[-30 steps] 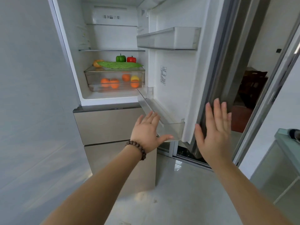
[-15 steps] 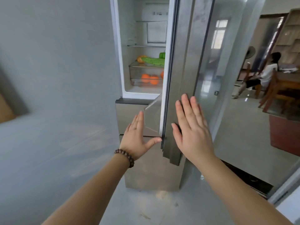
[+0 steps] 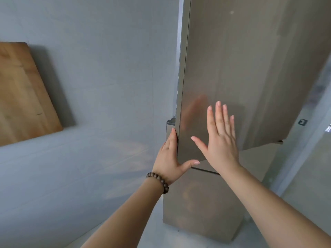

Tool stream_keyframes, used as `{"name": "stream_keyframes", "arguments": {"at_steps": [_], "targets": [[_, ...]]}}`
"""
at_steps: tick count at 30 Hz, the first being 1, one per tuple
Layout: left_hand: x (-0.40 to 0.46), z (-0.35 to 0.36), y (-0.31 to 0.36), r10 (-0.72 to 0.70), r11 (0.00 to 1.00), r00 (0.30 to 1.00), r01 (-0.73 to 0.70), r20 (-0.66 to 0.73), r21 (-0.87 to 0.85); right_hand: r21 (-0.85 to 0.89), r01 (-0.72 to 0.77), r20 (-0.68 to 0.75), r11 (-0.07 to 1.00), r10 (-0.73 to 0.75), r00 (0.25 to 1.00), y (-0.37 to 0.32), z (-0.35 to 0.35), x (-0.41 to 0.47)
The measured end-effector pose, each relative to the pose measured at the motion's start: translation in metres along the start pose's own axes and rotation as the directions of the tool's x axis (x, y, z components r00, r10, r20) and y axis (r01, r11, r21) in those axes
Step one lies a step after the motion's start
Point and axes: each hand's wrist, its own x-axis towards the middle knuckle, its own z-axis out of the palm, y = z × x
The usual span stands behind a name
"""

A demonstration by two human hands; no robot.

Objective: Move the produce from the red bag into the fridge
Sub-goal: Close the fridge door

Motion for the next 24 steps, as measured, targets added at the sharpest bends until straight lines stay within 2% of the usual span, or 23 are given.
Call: {"name": "stream_keyframes", "arguments": {"at_steps": [6,12,19,24], "targets": [[0.077,-0.006,-0.07,-0.02,0.998,0.999,0.022,0.036,-0.059,-0.071,-0.082,0.059,0.994,0.086,0.995,0.008,0.081,0.063],[0.148,-0.003,-0.121,-0.046,0.996,0.995,0.052,0.086,-0.07,-0.061,-0.12,0.029,0.991,0.122,0.992,0.011,0.146,0.109],[0.219,0.017,-0.155,-0.133,0.988,0.987,0.14,0.089,-0.069,-0.243,-0.07,0.011,0.968,0.075,0.997,0.037,0.196,0.145],[0.256,0.035,-0.167,-0.193,0.976,0.98,0.197,0.057,-0.087,-0.319,-0.017,0.049,0.948,0.034,0.998,0.057,0.219,0.16]]}}
